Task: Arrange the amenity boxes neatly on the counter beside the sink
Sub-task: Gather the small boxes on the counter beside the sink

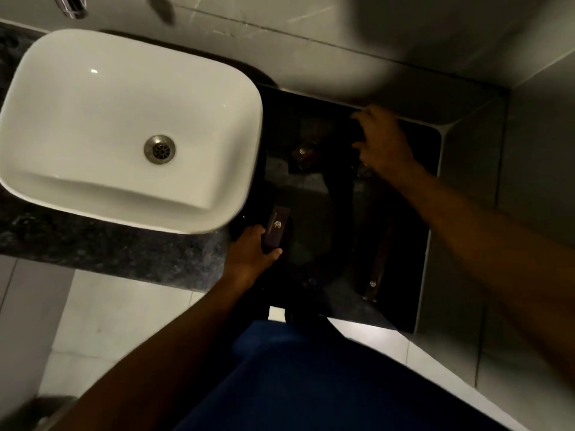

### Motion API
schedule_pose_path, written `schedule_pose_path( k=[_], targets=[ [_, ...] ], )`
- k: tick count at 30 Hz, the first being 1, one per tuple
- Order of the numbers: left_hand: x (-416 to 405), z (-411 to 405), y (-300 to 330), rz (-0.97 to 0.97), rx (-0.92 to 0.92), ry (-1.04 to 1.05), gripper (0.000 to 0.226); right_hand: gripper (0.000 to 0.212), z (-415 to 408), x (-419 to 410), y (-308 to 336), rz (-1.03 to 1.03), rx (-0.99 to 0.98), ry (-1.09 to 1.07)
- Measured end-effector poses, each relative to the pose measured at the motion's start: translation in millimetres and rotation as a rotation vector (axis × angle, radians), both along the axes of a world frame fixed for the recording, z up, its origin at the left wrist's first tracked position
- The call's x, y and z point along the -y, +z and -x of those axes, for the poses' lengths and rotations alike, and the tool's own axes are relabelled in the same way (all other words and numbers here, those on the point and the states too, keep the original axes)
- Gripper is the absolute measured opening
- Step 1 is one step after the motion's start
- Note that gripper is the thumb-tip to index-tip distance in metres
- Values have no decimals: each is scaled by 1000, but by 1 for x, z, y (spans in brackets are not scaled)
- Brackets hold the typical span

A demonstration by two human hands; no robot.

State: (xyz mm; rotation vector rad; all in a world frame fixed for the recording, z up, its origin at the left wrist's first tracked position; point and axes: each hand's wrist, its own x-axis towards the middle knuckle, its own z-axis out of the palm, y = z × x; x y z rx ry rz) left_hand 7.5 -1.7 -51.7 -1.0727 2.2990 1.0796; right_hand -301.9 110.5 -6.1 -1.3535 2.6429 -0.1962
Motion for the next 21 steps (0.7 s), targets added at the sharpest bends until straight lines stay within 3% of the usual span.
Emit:
schedule_pose_path(
  k=[5, 7, 10, 14, 15, 17, 21],
  targets=[
    [0, -4, -1, 70, 10, -1, 57, 39, -103, -56, -58, -165, 25, 680],
    [0, -5, -4, 91, 0, 8, 59, 41, -127, -58, -68, -208, 48, 739],
    [0, -4, -8, 103, -23, 9, 60, 55, -145, -57, -60, -137, 148, 410],
    [-6, 4, -5, 122, 3, 13, 76, 83, -186, -46, -40, 81, 443, -610],
    [-8, 7, -5, 137, 6, 18, 77, 90, -197, -41, -39, 83, 533, -773],
    [-13, 11, -6, 144, -12, 22, 69, 98, -216, -32, -46, 45, 618, -825],
    [-17, 14, -8, 143, -66, 51, 54, 85, -247, -27, -60, 45, 588, -787]
  ],
)
